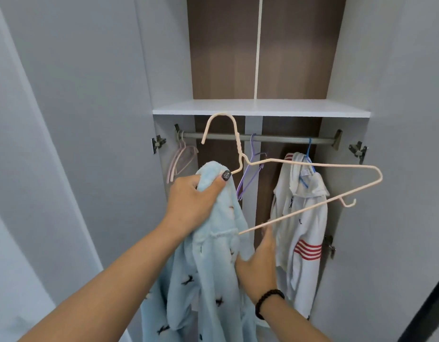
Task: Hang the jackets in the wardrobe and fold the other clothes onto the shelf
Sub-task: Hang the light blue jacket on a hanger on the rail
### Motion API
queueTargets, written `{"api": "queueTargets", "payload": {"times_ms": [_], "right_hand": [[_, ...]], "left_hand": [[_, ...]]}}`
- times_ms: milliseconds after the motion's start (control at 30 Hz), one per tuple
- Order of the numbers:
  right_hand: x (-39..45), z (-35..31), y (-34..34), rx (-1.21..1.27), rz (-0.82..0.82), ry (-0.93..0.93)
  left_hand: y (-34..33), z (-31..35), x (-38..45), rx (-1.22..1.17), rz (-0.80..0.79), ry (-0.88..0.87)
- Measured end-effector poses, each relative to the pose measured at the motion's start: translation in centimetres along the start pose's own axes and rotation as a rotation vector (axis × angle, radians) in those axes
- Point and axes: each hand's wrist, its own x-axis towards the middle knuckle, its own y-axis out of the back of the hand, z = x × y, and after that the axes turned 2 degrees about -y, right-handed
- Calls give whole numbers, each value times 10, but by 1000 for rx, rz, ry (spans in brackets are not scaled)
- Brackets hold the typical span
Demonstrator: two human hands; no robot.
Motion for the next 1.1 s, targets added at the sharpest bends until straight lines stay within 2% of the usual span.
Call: {"api": "queueTargets", "payload": {"times_ms": [67,133,267,367,433,500,567,633,800,933,1100], "right_hand": [[6,12,1,-76,-186,-76],[10,22,4,-215,-221,-50],[20,37,26,-471,-126,43],[29,47,52,-629,-50,214],[35,54,70,-727,-12,294],[41,58,87,-688,-7,239],[46,62,105,-537,-17,62],[49,63,123,-391,-20,-88],[63,48,159,-250,7,-311],[70,28,163,-229,38,-341],[77,-11,154,-291,119,-268]], "left_hand": [[2,2,0,-40,-14,21],[9,0,2,-51,-18,47],[31,-16,4,-9,-51,92],[46,-30,-2,42,-101,98],[54,-37,-4,55,-74,76],[63,-44,-2,94,-30,54],[74,-52,2,126,-18,34],[84,-60,6,164,-50,12],[97,-78,7,312,-113,-36],[85,-92,-1,316,-138,-54],[70,-103,-5,297,-207,-122]]}}
